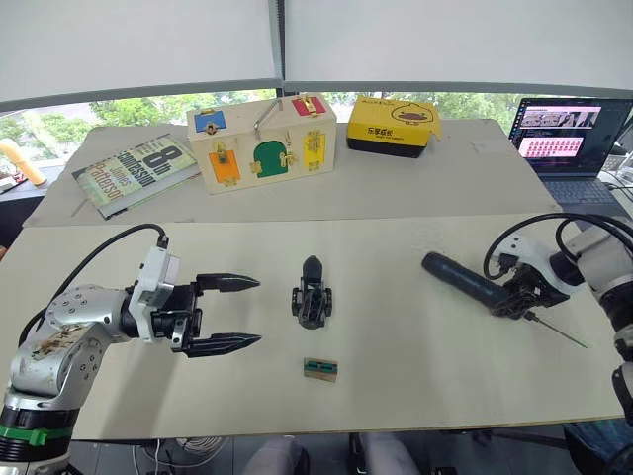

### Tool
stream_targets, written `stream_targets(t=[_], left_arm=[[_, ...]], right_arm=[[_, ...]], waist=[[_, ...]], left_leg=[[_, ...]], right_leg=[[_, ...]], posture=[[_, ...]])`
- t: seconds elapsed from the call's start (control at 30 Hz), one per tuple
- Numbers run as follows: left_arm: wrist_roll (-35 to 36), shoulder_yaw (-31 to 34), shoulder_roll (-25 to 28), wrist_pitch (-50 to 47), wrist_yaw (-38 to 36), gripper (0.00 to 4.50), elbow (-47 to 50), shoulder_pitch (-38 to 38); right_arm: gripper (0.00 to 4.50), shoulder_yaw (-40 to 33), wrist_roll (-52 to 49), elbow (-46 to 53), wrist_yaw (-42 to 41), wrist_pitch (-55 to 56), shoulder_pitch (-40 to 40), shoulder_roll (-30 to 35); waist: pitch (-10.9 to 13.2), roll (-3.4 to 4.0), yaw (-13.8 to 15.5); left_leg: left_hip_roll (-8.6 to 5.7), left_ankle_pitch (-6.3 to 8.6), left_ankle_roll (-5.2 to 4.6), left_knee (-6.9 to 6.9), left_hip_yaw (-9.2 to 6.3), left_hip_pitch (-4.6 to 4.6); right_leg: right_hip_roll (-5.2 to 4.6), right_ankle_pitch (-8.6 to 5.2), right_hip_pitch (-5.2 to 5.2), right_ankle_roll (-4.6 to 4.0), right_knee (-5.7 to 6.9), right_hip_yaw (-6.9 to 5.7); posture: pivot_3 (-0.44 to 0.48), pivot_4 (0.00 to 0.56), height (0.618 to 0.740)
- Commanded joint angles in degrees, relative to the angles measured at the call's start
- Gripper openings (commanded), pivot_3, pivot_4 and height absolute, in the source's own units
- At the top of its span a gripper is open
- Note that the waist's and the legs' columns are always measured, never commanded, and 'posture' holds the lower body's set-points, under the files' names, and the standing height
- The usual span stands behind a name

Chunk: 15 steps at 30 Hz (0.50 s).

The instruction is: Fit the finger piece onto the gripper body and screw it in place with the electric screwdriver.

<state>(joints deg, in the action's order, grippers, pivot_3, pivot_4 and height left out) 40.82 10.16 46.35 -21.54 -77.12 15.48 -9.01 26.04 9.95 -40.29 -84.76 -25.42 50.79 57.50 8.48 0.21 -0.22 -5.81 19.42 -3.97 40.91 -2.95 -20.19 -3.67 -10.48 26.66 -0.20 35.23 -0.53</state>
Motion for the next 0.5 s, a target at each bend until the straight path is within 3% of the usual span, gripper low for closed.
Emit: stream_targets(t=[0.03,0.5], left_arm=[[0.89,0.67,0.39,0.23,-0.46,4.5,0.76,-0.81],[-0.21,-0.57,-0.15,0.98,-1.5,4.5,-0.85,-2.46]], right_arm=[[1.92,-0.41,2.12,1.13,-0.08,0.0,0.17,0.12],[1.92,0.78,6.93,6.72,-2.86,-2.75,-1.57,-0.13]], waist=[[0.0,0.0,-0.01],[0.0,0.0,-0.01]], left_leg=[[0.0,0.0,0.0,0.01,0.0,0.0],[0.0,0.0,0.0,0.03,0.0,-0.01]], right_leg=[[0.0,0.0,0.0,0.0,0.0,0.0],[0.0,0.0,0.04,0.0,0.07,-0.02]], posture=[[0.0,0.15,0.74],[0.0,0.15,0.74]])
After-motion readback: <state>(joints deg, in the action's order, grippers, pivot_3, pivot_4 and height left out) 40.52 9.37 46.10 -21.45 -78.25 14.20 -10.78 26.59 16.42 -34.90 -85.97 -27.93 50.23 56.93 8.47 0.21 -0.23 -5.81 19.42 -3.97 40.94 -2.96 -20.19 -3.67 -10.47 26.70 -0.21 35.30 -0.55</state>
